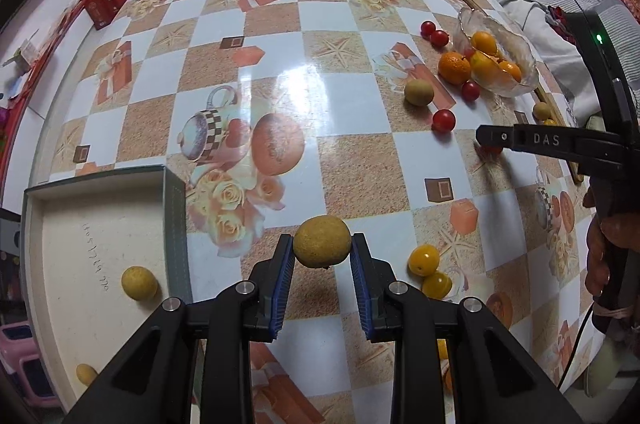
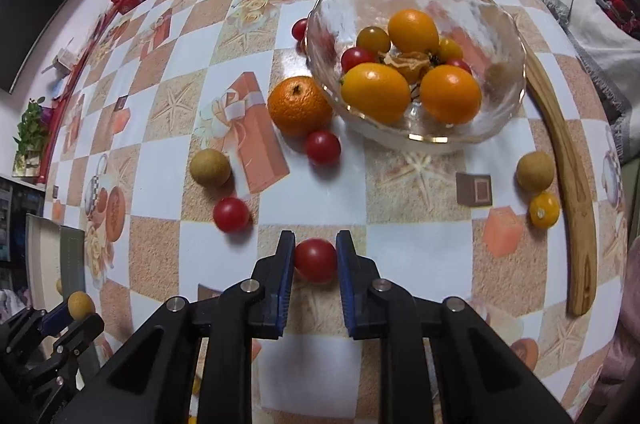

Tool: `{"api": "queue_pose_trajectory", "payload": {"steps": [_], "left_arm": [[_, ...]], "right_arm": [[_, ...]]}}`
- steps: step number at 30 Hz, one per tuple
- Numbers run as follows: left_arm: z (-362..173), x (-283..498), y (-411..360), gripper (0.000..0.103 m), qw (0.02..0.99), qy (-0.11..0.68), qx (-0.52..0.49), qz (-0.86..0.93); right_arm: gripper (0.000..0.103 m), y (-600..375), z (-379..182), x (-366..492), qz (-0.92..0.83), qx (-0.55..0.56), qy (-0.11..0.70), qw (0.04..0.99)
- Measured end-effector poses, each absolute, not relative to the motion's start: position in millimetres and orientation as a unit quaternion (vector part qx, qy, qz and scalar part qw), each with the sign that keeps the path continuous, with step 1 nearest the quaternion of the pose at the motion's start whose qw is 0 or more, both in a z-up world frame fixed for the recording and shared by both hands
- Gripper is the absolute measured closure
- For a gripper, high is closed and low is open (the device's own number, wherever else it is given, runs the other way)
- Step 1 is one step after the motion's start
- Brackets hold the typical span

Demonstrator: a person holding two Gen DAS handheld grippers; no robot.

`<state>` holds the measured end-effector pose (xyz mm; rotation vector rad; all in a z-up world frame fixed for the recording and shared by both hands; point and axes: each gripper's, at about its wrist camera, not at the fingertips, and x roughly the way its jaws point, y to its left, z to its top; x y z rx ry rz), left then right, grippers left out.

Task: Organize fruits
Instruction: 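Grasp a brown round fruit with the left tool while the right tool grasps a red cherry tomato, then carry both fruits over the tray and open both tools to release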

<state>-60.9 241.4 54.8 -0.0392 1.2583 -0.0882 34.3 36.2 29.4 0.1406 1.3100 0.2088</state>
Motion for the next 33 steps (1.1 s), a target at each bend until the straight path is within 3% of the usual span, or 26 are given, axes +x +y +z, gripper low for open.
{"api": "queue_pose_trajectory", "payload": {"steps": [14,33], "left_arm": [[85,-109,297,0.073,0.814,0.579,-0.042,0.002],[83,-156,418,0.073,0.806,0.575,-0.094,0.100]], "right_arm": [[0.080,69,78,-20,0.155,0.071,0.610,0.773],[0.080,238,107,-60,0.290,0.007,0.613,0.735]]}}
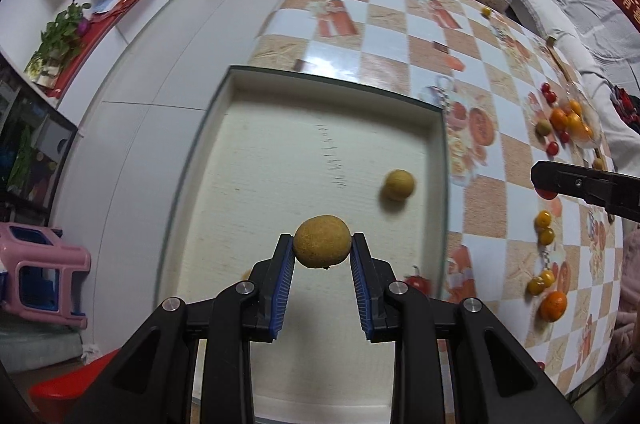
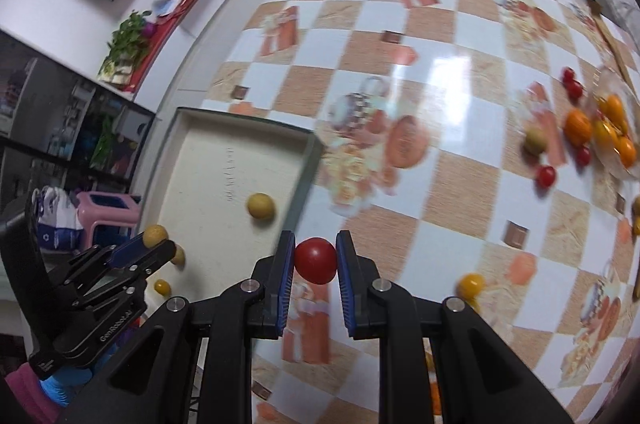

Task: Organize fruits
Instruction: 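Carry both fruits over the tray and open both tools to release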

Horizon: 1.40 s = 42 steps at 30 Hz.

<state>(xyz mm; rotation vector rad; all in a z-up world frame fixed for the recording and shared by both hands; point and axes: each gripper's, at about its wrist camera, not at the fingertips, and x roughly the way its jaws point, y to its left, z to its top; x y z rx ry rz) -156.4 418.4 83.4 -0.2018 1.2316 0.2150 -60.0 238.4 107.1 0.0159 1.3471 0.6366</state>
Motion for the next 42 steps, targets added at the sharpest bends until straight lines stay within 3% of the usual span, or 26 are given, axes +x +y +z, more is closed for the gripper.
{"api": "queue_pose_trajectory", "payload": {"steps": [11,30,34,36,38,39,41,42], "left_arm": [[51,-122,460,0.073,0.795,0.586,-0.084,0.130],[25,-111,464,0.073,0.779,0.610,-0.061,0.130],[26,-113,462,0.073,0.778,0.613,-0.066,0.125],[26,-115,463,0.073,0.777,0.614,-0.066,0.121],[29,-118,462,0.072,0.779,0.612,-0.063,0.119],[30,-118,462,0.069,0.780,0.612,-0.061,0.119],[35,-122,462,0.022,0.786,0.602,-0.059,0.127],[39,-125,462,0.021,0.793,0.592,-0.057,0.130]], "right_arm": [[0.080,320,76,-37,0.312,-0.008,0.634,0.708],[0.078,354,26,-20,0.279,-0.073,0.661,0.693],[0.068,353,29,-20,0.286,-0.065,0.660,0.692],[0.054,353,37,-21,0.294,-0.053,0.650,0.699],[0.026,351,45,-24,0.301,-0.049,0.640,0.705],[0.022,351,50,-25,0.301,-0.051,0.633,0.711],[0.022,347,58,-27,0.305,-0.043,0.625,0.717],[0.022,345,61,-26,0.304,-0.036,0.624,0.719]]}}
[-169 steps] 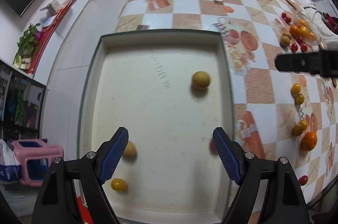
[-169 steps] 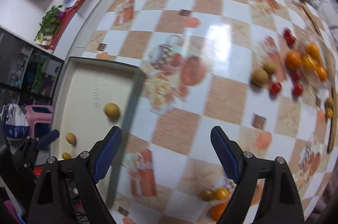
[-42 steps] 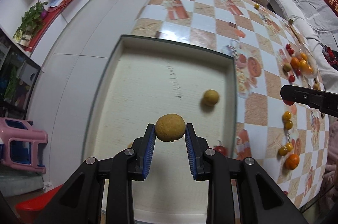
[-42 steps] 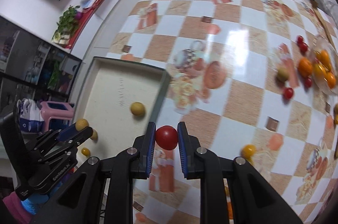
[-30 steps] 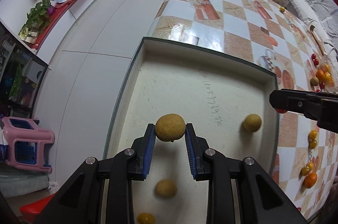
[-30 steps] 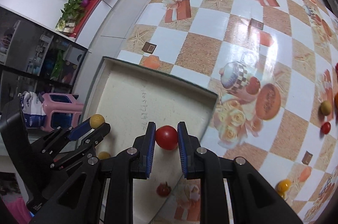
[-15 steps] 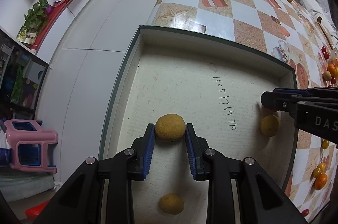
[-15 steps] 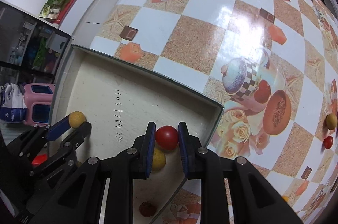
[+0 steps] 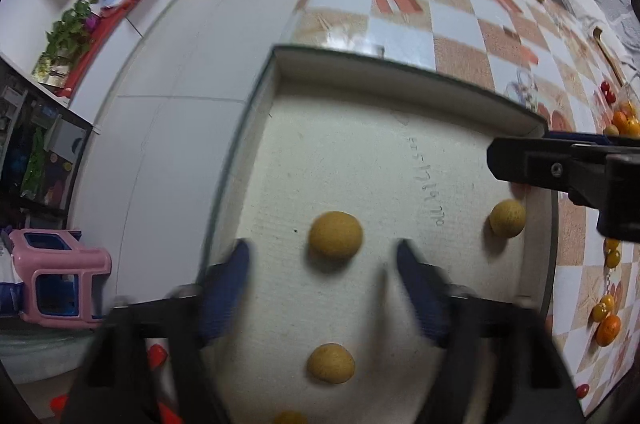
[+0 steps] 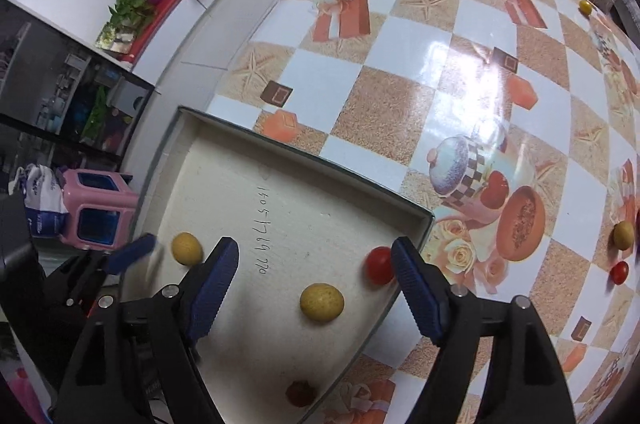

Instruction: Organize fruits

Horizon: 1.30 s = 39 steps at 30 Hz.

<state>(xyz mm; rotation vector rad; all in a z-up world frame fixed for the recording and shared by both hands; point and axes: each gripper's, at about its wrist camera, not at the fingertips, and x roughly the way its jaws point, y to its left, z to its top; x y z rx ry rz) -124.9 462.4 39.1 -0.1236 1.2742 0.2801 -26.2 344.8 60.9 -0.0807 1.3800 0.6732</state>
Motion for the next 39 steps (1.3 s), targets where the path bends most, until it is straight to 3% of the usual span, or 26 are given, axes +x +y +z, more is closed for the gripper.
{"api": "queue_pose_trajectory", "payload": {"steps": [5,39], "left_arm": [[47,-127,453,0.021,0.792,0.597,-0.046,0.121],[89,-129,306,0.021,0.783,0.620,0.052,0.025]], "right_arm": [[0.015,317,76,-20,0.285,0.004,0.620,0.731],[0.015,85,88,-83,0.128,0.085,0.648,0.746]]}}
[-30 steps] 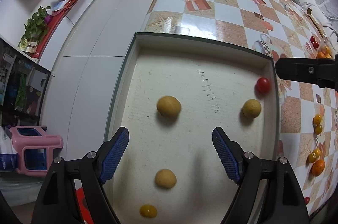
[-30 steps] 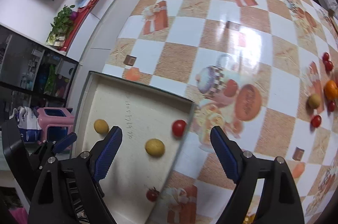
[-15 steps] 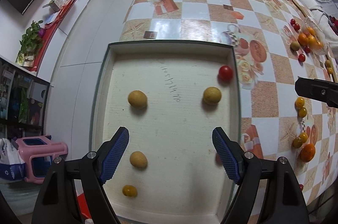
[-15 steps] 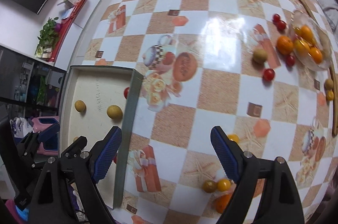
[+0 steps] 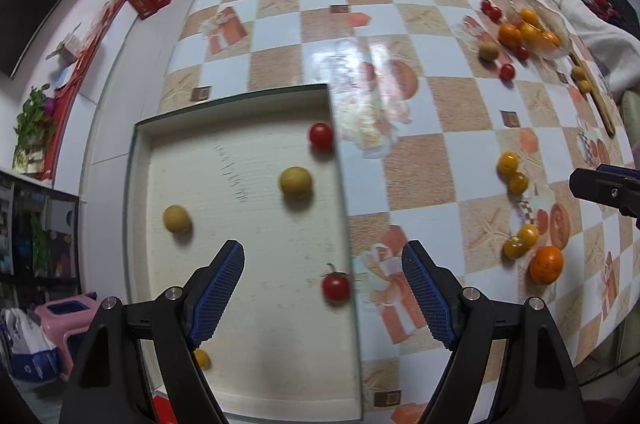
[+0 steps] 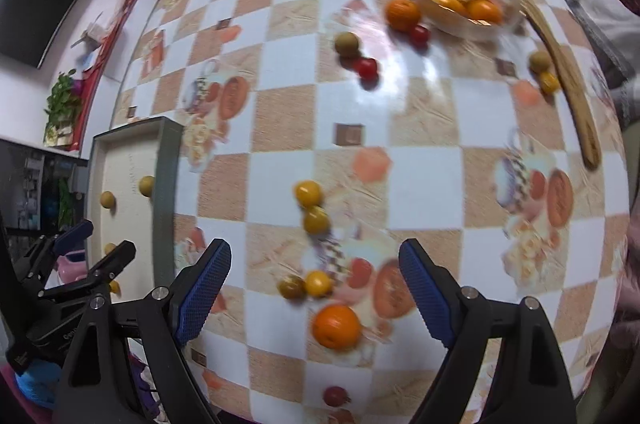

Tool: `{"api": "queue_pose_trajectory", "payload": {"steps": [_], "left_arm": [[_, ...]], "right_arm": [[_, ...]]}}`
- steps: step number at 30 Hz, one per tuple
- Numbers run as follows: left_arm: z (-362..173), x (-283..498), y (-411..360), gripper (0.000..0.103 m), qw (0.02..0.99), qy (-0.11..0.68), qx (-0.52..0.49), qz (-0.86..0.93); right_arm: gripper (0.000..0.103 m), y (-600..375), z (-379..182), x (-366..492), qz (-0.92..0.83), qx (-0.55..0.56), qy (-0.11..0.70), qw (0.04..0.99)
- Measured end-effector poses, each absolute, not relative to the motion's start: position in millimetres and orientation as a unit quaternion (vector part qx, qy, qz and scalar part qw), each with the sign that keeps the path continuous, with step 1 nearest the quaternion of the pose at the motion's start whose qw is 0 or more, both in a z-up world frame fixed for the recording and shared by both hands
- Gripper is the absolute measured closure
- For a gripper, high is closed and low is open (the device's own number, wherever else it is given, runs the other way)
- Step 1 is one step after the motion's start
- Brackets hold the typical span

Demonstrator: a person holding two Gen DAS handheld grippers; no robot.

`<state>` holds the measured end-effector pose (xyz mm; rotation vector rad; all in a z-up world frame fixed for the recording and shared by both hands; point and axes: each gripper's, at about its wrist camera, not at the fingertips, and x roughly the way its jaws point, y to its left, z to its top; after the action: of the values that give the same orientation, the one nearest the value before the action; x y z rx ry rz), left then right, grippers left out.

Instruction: Organize fruits

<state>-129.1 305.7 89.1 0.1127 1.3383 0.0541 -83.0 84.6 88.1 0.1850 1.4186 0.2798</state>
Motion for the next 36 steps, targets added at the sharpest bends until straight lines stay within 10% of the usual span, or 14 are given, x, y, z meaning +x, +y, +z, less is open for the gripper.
{"api": "queue_pose_trajectory", "payload": {"steps": [36], "left_arm": [[52,-35,169,0.021,0.784,0.617,0.041,-0.050]], "right_arm": [[0.015,-70,70,-41,-0.001,0.101,0.611,0.785]]}}
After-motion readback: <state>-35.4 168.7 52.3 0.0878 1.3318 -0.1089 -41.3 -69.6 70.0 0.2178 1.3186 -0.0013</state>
